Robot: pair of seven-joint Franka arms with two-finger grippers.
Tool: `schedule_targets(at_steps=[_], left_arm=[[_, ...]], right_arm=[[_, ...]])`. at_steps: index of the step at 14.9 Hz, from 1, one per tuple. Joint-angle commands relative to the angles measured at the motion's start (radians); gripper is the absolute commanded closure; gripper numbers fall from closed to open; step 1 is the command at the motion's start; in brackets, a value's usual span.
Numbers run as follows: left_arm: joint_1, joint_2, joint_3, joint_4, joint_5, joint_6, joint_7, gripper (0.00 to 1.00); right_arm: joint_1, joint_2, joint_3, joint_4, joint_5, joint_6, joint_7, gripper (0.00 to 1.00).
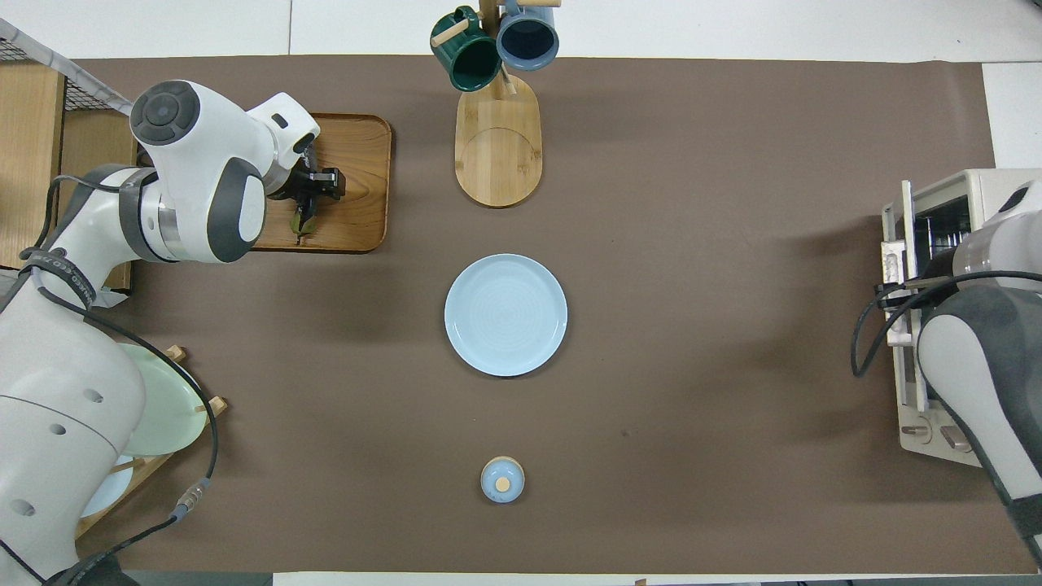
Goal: Put eggplant into oven
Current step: 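Grasp the eggplant with the left gripper while the right gripper opens the oven door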
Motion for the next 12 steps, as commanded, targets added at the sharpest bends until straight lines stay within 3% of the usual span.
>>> schedule_targets(at_steps=[1, 4, 7, 12], left_arm=[[-0.007, -0.026, 0.009, -0.009, 0.016, -0.022, -0.002, 1.00], [-0.012, -0.036, 0.007, 0.036, 0.004, -0.092, -0.015, 1.00], [-0.016, -0.156, 0.006, 0.021, -0.043, -0.206, -0.103, 1.00], [-0.151, -0.338, 0.003, -0.068, -0.051, -0.352, -0.329, 1.00]], right_arm=[[0.013, 0.035, -0.002, -0.059, 0.004, 0.109, 0.007, 1.00], [0.016, 0.073, -0.002, -0.106, 0.010, 0.231, 0.007, 1.00], [0.049, 0.081, -0.001, -0.128, 0.011, 0.268, 0.009, 1.00], [0.056, 0.153, -0.001, -0.146, 0.024, 0.383, 0.013, 1.00]])
